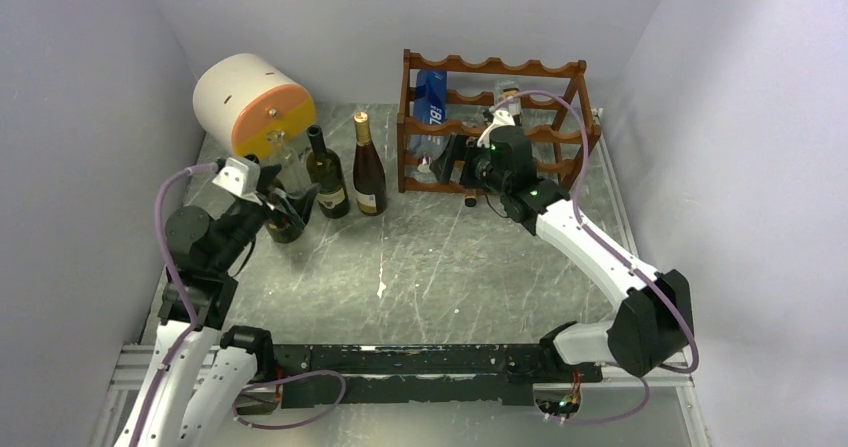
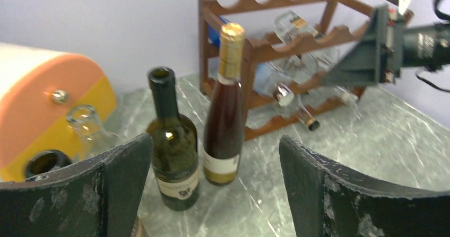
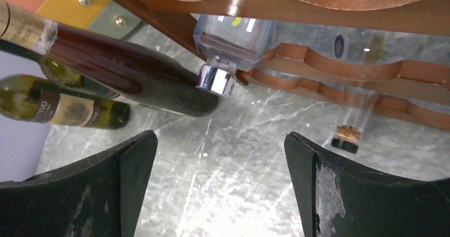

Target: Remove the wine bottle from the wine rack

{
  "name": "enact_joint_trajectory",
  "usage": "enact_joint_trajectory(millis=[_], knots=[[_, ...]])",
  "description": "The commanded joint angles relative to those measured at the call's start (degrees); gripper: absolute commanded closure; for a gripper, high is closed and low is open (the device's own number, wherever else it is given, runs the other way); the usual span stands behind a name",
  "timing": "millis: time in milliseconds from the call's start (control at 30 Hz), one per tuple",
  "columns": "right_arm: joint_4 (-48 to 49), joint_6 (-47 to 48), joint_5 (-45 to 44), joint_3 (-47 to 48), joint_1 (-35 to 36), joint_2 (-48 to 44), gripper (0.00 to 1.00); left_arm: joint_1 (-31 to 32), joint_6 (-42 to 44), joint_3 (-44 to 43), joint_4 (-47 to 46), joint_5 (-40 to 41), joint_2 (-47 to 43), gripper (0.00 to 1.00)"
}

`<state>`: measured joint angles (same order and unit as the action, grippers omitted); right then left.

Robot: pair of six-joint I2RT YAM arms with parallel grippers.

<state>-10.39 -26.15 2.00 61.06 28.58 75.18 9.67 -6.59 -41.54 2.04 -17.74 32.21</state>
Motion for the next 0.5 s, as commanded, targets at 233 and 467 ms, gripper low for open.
enact_joint_trajectory(millis=[233, 467], knots=[[22.2, -7.6, -11.4, -6.4, 5.6, 5.2, 0.07, -0.4, 1.1, 4.3, -0.9, -7.6, -4.0, 0.13], [24.6, -9.4, -16.1, -1.7, 6.0, 12.4, 0.09, -0.4, 2.2, 4.5, -0.4, -8.0, -6.6, 0.13]])
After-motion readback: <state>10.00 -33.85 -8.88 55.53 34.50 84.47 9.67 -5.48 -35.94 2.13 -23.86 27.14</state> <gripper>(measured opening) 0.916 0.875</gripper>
